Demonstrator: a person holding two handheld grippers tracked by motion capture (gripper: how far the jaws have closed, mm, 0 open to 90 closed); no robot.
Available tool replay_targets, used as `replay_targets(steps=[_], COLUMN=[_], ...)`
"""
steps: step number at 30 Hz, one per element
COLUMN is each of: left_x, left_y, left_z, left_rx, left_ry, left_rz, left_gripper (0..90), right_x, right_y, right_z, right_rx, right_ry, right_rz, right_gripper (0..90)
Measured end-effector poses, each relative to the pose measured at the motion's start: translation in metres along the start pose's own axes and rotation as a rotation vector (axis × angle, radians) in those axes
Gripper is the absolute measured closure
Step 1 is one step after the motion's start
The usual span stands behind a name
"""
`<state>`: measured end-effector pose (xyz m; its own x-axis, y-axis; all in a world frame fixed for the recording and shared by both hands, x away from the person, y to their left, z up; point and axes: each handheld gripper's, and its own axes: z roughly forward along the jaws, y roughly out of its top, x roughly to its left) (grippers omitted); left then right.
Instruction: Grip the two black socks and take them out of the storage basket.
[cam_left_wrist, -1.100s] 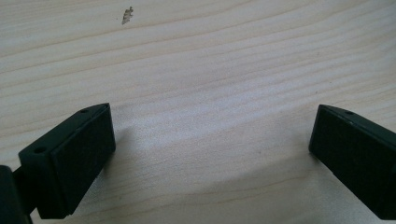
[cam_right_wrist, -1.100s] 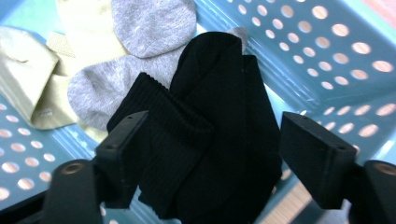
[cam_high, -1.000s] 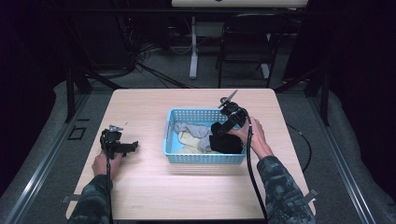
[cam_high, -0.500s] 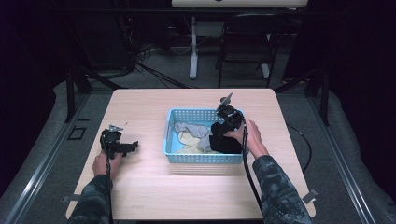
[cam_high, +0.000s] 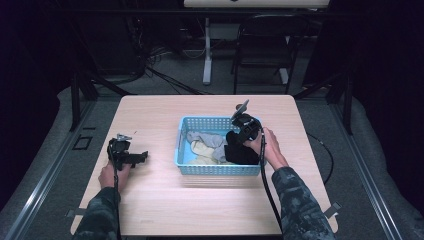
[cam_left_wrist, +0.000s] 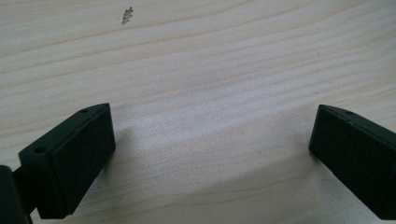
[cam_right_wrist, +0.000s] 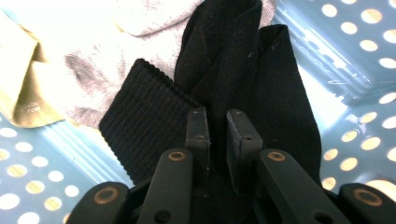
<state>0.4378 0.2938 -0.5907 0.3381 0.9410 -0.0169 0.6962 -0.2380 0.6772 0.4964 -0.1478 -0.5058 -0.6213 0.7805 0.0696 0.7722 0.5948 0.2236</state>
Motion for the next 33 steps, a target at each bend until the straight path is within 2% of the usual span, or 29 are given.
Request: replay_targets(steps=[2,3,7,20,29,33], left_x=[0.0,0.0,0.0,0.0,0.0,0.0], left_y=[0.0,0.0,0.0,0.0,0.0,0.0], left_z=[0.0,0.0,0.0,0.0,0.0,0.0], left_rx=[0.001,0.001,0.0,0.0,0.0,0.0], left_ry=[-0.001,0.0,0.0,0.0,0.0,0.0], left_rz=[0.002,0.003,0.002,0.0,0.002,0.0], left_gripper=[0.3,0.3,0.3,0.3,0.3,0.3], right_x=[0.003,0.004,0.007,0.011,0.012,0.012], right_y=[-0.001,-0.001,-0.001,0.0,0.0,0.002], right_z=[-0.003,-0.008,-0.018,-0.05,-0.068,-0.079], right_rx=[-0.029,-0.036,-0.064,-0.152,-0.175,-0.203], right_ry=[0.008,0.006,0.005,0.014,0.012,0.007], right_rz=[0.015,-0.004,-0.017,-0.016,-0.031,-0.028], right_gripper=[81.3,81.4,81.5,81.8,81.9,81.9])
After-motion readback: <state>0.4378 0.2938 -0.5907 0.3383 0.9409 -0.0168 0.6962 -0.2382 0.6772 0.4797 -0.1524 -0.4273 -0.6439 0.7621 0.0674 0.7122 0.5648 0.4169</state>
